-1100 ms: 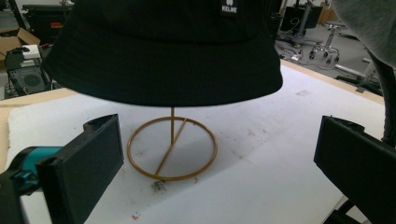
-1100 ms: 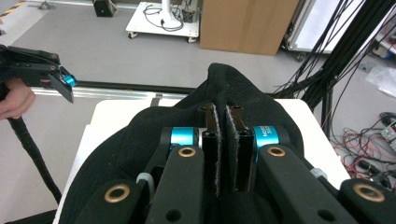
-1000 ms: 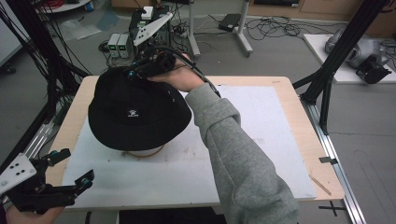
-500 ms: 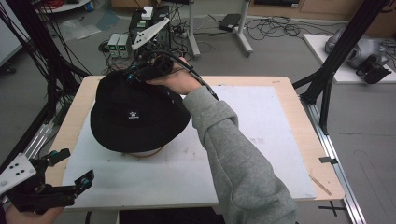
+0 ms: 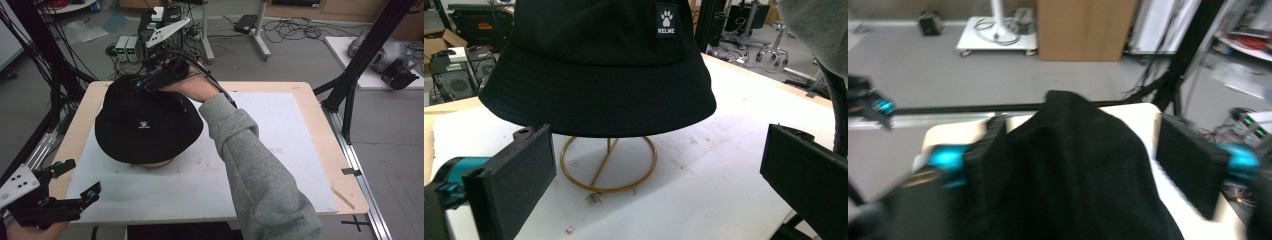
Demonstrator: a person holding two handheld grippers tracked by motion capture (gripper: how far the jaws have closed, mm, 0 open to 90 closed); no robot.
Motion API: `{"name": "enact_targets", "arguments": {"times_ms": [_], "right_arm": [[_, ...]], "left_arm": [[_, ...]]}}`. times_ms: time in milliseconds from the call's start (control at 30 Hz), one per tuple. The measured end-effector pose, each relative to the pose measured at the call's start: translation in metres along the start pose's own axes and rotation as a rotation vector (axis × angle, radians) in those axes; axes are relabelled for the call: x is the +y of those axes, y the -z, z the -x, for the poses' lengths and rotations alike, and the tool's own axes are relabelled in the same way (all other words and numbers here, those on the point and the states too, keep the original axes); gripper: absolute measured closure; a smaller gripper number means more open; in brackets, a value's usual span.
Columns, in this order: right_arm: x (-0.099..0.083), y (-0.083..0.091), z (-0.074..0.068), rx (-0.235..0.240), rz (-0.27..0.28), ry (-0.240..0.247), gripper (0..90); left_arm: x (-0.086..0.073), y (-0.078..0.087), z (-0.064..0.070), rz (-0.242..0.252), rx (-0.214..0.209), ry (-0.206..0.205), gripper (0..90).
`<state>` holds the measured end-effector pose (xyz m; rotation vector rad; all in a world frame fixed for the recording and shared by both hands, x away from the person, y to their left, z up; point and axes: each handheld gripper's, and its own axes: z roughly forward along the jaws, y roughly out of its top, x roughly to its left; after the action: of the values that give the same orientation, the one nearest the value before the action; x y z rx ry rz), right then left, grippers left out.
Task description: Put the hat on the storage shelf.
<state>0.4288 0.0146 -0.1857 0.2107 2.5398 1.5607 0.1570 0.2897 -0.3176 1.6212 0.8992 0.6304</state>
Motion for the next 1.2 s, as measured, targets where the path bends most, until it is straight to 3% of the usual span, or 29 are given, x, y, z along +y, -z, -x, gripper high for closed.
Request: {"name": "enact_targets", "arguments": {"times_ms": [67,400,667,1000,1100,1200], "right_arm": [[-0.001,0.001,0.001,-0.018,0.004,-0.006,10.8],[-0.005,0.007,0.000,-0.019,0.023,-0.027,10.8],[-0.013,0.023,-0.002,-0.043,0.041,-0.035,10.8],[-0.040,0.056,0.006,-0.090,0.080,-0.086,10.8],[-0.049,0.068,0.011,-0.108,0.065,-0.113,10.8],[-0.059,0.083,0.013,-0.119,0.100,-0.112,10.8]], "left_arm": [[0.000,0.000,0.000,0.002,0.001,0.001,1.7],[0.002,0.001,-0.001,0.008,0.000,-0.002,1.7],[0.004,-0.001,-0.001,0.015,-0.007,-0.003,1.7],[0.005,-0.007,-0.005,0.013,-0.013,0.001,1.7],[0.006,-0.009,-0.006,0.011,-0.015,0.000,1.7],[0.007,-0.010,-0.007,0.011,-0.018,-0.001,1.7]]}}
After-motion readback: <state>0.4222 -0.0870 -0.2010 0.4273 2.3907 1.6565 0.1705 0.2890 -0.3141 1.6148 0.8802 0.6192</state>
